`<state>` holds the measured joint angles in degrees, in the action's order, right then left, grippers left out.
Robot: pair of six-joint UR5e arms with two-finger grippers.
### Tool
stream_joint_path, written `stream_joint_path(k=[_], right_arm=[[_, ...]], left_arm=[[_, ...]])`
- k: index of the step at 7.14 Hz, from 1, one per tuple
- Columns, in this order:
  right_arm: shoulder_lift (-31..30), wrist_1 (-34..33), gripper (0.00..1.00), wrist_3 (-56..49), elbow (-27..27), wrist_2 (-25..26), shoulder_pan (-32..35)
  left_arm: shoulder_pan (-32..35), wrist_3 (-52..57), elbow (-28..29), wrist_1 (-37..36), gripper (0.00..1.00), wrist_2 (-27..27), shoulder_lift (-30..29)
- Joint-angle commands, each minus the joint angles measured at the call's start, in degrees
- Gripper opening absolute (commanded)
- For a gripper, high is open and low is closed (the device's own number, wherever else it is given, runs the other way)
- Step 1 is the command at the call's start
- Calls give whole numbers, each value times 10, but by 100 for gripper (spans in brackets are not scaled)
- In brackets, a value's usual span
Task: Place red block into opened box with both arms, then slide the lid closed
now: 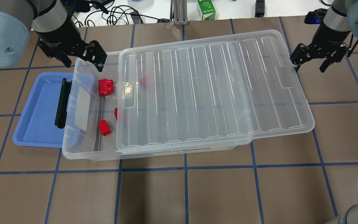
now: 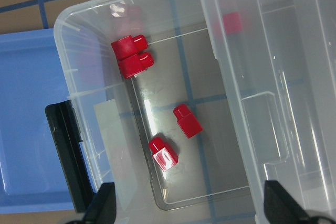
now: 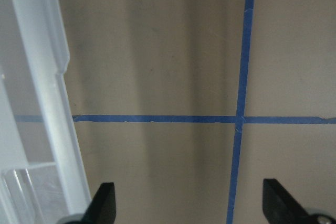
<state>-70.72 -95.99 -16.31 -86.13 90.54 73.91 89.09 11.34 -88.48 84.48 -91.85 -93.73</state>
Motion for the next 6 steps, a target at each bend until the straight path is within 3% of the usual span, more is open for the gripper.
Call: stream_joint_path(k=[1, 6], right_arm=[[4, 0, 100, 11, 0, -4, 13], [9, -1, 100, 101, 3, -4, 89]], left_arm=[[0, 0, 0, 0, 100, 0, 0], [0, 0, 0, 3, 100, 0, 3]])
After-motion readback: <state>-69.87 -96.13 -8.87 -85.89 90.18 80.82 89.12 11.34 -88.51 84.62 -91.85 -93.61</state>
